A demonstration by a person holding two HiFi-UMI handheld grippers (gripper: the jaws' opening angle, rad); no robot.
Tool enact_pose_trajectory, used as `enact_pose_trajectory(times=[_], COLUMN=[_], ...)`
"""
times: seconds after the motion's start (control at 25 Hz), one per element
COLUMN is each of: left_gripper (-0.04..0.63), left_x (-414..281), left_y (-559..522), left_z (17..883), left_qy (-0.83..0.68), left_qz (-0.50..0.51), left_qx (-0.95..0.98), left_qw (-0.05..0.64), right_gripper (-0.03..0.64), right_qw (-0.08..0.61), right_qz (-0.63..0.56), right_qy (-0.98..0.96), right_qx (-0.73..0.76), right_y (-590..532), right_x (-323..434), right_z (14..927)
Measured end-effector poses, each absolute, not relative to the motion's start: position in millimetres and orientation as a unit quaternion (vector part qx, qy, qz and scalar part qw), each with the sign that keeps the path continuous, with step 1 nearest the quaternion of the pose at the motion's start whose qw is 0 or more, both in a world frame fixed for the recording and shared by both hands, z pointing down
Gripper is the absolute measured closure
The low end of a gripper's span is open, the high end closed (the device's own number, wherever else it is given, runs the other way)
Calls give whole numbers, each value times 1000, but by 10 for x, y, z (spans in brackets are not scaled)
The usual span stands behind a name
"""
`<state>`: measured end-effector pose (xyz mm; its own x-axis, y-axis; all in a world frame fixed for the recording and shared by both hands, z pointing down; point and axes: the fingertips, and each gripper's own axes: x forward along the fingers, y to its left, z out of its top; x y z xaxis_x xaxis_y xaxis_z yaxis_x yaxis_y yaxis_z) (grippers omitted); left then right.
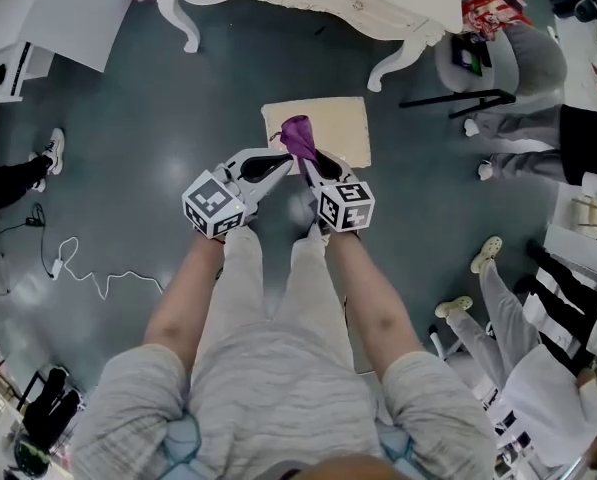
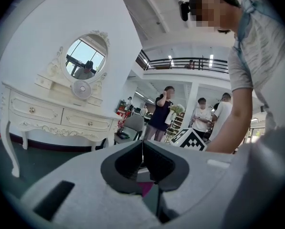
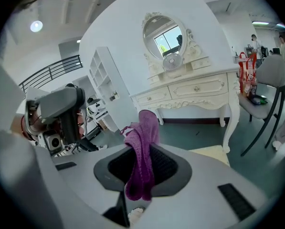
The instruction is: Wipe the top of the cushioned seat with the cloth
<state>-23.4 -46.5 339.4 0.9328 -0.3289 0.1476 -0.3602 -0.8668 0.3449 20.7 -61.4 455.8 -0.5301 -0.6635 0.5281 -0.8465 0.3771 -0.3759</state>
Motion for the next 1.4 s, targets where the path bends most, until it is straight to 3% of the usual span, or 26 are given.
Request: enact_pose_trajectory(times=[0.56, 1.4], left_gripper=[581, 581], left_x=[-44, 278], left_y=[-489, -429], left_z=[2478, 1811], left_qy=[-171, -161], left_qz=[36, 48], left_qx=[972, 982], left_qw=[156, 84], right_gripper=[543, 543], right_qw=[101, 59], right_qz=[282, 203], right_qy=[-838, -881], right_qx=[457, 423], right_y=[-403, -253], right_x=[624, 1034], right_z=[3321, 2120])
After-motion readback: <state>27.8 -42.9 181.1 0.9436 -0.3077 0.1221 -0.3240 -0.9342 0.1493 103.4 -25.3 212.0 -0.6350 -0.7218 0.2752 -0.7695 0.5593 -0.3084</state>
